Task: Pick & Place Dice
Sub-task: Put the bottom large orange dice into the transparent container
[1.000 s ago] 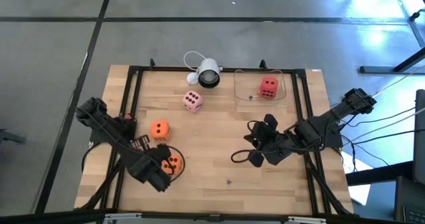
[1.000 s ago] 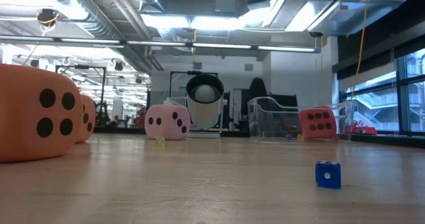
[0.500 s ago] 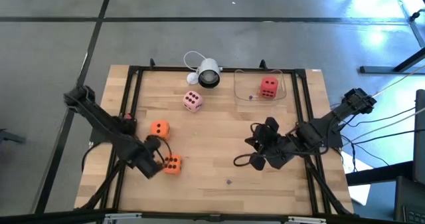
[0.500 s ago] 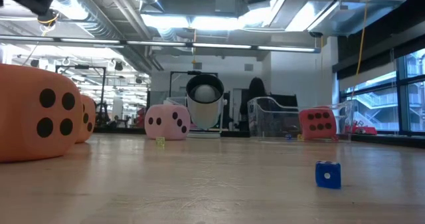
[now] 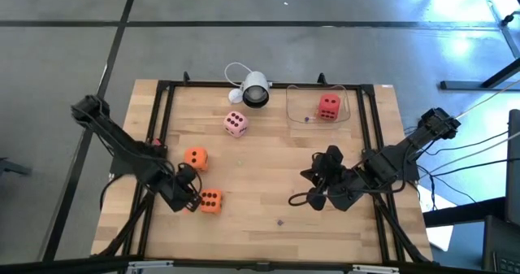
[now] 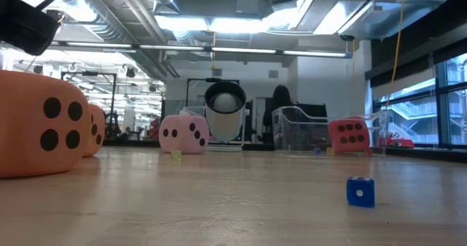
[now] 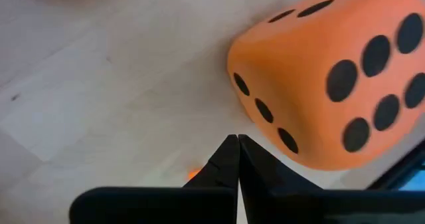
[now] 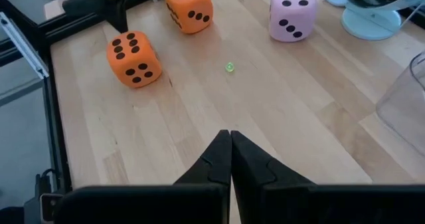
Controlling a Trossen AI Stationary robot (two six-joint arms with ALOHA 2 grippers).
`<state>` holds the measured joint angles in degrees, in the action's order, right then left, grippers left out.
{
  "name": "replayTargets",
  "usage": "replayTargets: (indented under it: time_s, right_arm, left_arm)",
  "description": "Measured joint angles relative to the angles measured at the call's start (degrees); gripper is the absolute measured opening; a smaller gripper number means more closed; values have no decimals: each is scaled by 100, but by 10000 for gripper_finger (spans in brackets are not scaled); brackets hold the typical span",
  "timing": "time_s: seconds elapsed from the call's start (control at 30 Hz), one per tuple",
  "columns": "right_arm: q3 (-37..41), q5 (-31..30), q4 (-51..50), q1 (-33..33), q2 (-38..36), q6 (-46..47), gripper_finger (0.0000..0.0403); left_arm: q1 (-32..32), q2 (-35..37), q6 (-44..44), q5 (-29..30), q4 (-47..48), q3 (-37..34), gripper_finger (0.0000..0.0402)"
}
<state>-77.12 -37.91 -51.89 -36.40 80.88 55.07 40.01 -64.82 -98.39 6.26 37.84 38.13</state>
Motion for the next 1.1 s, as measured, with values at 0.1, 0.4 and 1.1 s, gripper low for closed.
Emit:
replayTargets:
  time_s: [0.1,0.4,1.1]
  right_arm:
    - [0,-68,1,2,0,0,4]
    - [0,-63,7,2,5,440,4]
    - [-1,611,1986,150,1301,-1361,140]
  left_arm:
    - [0,-150,2,-3,-199,0,1]
    - [-56,-698,94,30,-1224,0,1]
    - [-1835,-1619,2119,-378,-3341,0,1]
